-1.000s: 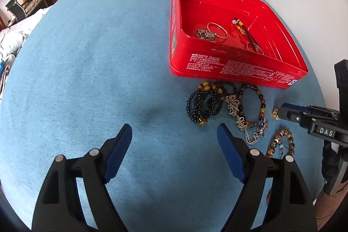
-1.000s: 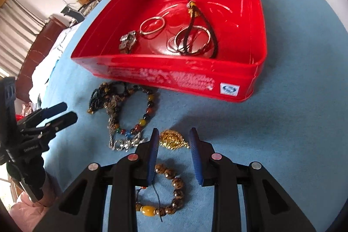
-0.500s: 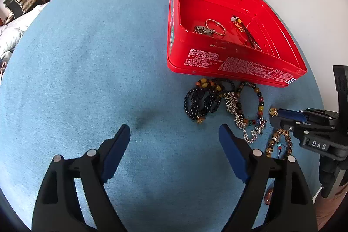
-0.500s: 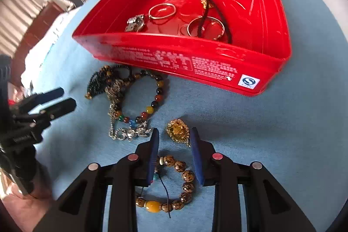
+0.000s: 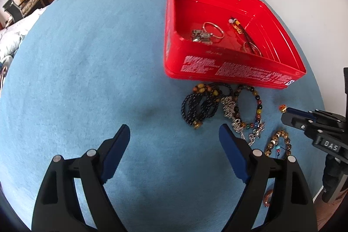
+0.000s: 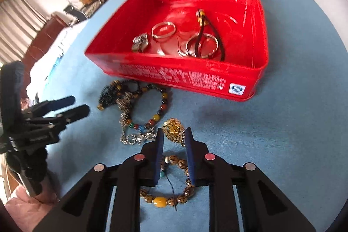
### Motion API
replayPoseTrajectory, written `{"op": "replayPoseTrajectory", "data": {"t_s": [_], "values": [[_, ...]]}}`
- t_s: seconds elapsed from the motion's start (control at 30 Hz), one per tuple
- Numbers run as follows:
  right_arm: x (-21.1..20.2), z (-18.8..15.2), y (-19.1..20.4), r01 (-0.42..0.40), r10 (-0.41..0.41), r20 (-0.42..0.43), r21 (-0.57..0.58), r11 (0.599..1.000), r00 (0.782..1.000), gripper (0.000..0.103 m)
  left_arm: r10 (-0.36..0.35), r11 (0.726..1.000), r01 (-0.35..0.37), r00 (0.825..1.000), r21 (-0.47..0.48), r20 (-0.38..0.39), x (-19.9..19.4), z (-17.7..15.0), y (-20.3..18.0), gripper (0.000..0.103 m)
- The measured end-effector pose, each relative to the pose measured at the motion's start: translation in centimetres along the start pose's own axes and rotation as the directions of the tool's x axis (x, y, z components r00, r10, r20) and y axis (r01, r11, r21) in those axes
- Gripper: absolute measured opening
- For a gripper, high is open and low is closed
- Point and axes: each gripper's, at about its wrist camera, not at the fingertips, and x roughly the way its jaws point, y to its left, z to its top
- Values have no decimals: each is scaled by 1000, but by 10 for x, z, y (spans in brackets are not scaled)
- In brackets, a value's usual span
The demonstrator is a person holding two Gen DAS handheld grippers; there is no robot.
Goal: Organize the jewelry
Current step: 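Withdraw both tools from the tin toward the remaining jewelry, then grasp the black beaded bracelet with the left tool while the right tool grasps the gold pendant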
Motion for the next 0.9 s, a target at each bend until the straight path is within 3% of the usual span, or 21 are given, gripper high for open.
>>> {"op": "replayPoseTrajectory", "data": {"t_s": [0.27, 0.7, 0.9], "values": [[-11, 5, 1, -75, 73, 60, 28, 997, 996, 19, 0, 999, 3, 999, 54, -51, 11, 15, -16, 67], [6, 10, -6, -76, 75, 32, 53, 996, 997, 19, 39, 989, -28, 996, 142, -77, 41, 23, -28, 67], [10, 9, -6, -72, 71, 25, 56, 996, 997, 19, 85, 980, -76, 996, 182, -40, 47, 28, -33, 33]]}}
